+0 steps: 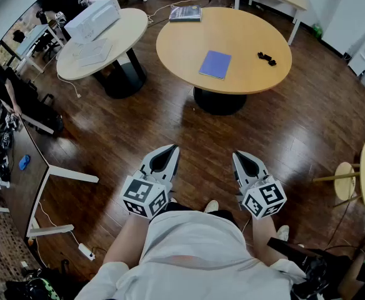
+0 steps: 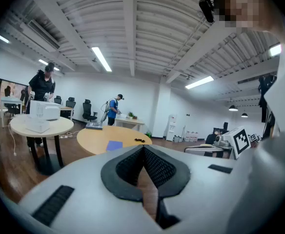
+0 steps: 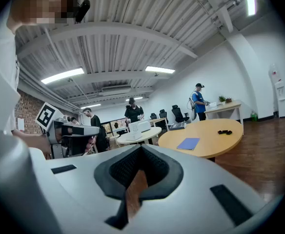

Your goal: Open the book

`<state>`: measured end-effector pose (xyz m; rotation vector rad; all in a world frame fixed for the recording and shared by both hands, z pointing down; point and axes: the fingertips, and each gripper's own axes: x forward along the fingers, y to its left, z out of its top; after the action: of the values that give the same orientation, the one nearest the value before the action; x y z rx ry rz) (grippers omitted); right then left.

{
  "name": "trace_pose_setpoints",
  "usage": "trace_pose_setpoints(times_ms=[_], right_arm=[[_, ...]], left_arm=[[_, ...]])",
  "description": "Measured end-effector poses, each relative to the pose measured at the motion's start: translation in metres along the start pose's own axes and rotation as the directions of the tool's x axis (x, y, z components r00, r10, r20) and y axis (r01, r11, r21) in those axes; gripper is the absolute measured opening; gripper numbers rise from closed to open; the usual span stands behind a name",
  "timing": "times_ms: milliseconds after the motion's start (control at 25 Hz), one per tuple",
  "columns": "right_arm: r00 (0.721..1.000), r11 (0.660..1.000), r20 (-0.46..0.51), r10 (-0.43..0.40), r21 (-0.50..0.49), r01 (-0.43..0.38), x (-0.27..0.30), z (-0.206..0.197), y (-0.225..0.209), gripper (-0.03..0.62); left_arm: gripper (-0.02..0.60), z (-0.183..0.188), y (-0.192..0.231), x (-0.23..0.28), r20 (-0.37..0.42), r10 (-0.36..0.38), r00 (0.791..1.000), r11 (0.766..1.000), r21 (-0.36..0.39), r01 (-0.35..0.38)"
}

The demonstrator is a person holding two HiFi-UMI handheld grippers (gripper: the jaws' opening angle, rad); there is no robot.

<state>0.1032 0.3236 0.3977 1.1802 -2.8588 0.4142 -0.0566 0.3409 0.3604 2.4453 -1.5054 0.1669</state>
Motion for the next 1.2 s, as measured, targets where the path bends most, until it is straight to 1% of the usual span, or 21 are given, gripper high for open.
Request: trace_pose_setpoints(times_ms=[120, 240, 480, 600, 760, 960, 1080, 1200], right_arm=[[1.000, 1.000, -0.001, 0.024, 0.018, -0.024, -0.005, -0.002, -0.006, -0.003], [0.999, 1.000, -0.019, 0.026, 0.011, -0.026, -0.003, -0.008, -0.008, -0.003], [0.998, 0.999, -0.050, -0.042, 0.012, 0.042, 0.008, -0.012, -0.031, -0.003], [0.995, 0.997, -0.060, -0.083, -0.003, 0.083, 0.022, -0.008, -0.044, -0.003], [0.990, 0.993, -0.078, -0.118, -0.018, 0.117, 0.063, 0.005, -0.056, -0.003], [0.984, 0.990, -0.120, -0.135, -0.064, 0.128, 0.143, 0.023, -0.057, -0.003], [0.980, 0.986, -0.116, -0.159, -0.070, 0.151, 0.187, 0.034, -0.057, -0.003], [0.978, 0.982, -0.110, -0.179, -0.079, 0.171, 0.219, 0.044, -0.053, -0.003]], left_arm=[[0.011, -0.001, -0.008, 0.008, 0.006, 0.010, 1.000, 1.000, -0.014, -0.010], [0.011, -0.002, -0.002, 0.020, 0.003, 0.009, 1.000, 0.999, -0.038, -0.009], [0.011, -0.003, 0.014, 0.052, 0.007, -0.036, 0.999, 0.997, -0.070, 0.036], [0.011, -0.001, 0.032, 0.069, 0.013, -0.059, 0.998, 0.995, -0.084, 0.060], [0.011, 0.010, 0.074, 0.093, 0.022, -0.070, 0.997, 0.992, -0.105, 0.072], [0.011, 0.016, 0.155, 0.117, 0.015, -0.062, 0.998, 0.986, -0.152, 0.064], [0.011, 0.019, 0.193, 0.131, 0.001, -0.090, 0.996, 0.983, -0.159, 0.090], [0.011, 0.028, 0.217, 0.140, 0.011, -0.125, 0.992, 0.980, -0.154, 0.126]])
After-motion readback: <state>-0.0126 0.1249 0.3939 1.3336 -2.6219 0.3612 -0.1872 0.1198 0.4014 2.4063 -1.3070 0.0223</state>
